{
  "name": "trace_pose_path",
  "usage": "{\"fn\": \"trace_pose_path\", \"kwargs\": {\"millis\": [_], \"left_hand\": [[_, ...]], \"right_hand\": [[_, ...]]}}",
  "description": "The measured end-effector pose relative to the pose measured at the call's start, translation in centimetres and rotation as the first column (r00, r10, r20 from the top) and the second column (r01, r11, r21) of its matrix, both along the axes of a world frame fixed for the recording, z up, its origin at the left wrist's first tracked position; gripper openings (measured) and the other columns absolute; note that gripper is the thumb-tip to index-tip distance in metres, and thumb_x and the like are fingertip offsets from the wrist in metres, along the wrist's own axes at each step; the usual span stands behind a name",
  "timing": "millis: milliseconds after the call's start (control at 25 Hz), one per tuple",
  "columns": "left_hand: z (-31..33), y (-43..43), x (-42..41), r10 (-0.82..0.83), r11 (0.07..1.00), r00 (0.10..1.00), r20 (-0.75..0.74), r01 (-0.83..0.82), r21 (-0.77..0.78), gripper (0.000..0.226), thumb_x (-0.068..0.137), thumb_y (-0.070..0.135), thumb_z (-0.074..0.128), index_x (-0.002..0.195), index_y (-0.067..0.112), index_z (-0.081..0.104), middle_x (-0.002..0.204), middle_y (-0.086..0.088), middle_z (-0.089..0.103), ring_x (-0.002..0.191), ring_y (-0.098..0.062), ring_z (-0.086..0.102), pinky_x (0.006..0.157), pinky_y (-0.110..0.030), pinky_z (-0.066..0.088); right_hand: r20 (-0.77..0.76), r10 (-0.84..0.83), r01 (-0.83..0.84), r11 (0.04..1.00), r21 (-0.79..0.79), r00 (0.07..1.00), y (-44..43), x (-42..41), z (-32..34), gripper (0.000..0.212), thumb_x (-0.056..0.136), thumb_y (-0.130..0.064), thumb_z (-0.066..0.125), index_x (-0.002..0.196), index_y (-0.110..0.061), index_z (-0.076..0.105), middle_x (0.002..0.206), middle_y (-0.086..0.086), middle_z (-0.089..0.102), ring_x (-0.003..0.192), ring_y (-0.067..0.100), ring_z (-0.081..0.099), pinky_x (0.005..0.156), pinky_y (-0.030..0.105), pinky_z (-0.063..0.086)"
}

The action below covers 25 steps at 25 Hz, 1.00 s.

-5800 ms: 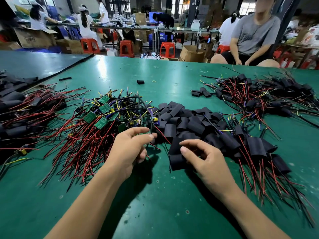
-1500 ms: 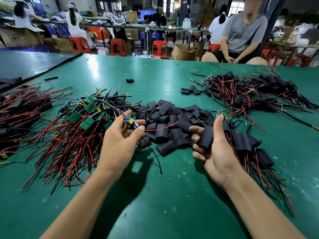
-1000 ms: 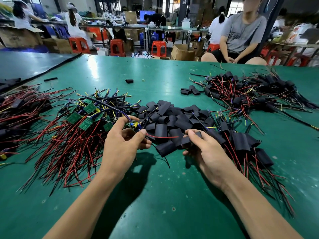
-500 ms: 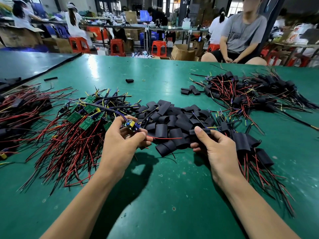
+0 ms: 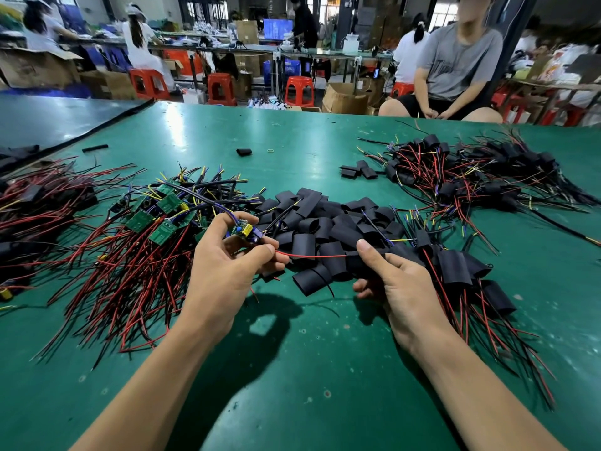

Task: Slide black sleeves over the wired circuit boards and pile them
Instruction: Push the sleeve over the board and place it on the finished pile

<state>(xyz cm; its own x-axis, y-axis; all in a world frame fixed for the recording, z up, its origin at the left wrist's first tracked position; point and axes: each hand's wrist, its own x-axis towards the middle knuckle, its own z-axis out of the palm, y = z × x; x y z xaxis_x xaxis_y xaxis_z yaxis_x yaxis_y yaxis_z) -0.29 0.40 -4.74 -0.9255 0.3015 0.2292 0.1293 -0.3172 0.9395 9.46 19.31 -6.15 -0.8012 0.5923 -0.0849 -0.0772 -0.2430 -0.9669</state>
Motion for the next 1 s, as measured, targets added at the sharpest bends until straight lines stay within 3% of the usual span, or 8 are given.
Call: {"fn": "trace_pose_path", "kwargs": {"millis": [160,480,1000], "left_hand": [[0.1,0.0,-0.1,0.004,1.0,1.0,0.012,-0.005,0.019,0.033,0.086,-0.017,0.06,0.106,0.009,0.055,0.079,-0.012,0.07,0.069,-0.034,0.07,0.072,-0.046,0.061],[0.7,-0.2,-0.2,-0.025,0.987,0.995,0.094,0.01,0.158,0.032,0.087,-0.018,0.056,0.104,0.008,0.052,0.081,-0.017,0.068,0.069,-0.033,0.071,0.066,-0.031,0.059],[0.9,-0.2,-0.2,0.013,0.982,0.998,0.062,-0.024,0.187,0.033,0.088,-0.018,0.054,0.098,0.013,0.051,0.082,-0.017,0.067,0.069,-0.031,0.072,0.066,-0.03,0.059]], "right_hand": [[0.008,0.03,-0.03,0.999,-0.009,1.0,-0.1,0.1,0.0,0.03,0.069,-0.036,0.083,0.075,-0.012,0.068,0.066,0.005,0.067,0.047,0.016,0.058,0.043,0.022,0.048],[0.025,0.097,-0.097,0.995,-0.018,0.995,-0.4,-0.1,-0.2,0.028,0.066,-0.039,0.086,0.067,-0.016,0.069,0.066,0.007,0.065,0.049,0.017,0.059,0.044,0.023,0.048],[0.057,0.218,-0.208,0.967,-0.149,0.974,-0.9,0.0,0.3,0.046,0.062,-0.04,0.082,0.088,-0.005,0.069,0.071,0.009,0.068,0.05,0.014,0.06,0.045,0.022,0.049]]}}
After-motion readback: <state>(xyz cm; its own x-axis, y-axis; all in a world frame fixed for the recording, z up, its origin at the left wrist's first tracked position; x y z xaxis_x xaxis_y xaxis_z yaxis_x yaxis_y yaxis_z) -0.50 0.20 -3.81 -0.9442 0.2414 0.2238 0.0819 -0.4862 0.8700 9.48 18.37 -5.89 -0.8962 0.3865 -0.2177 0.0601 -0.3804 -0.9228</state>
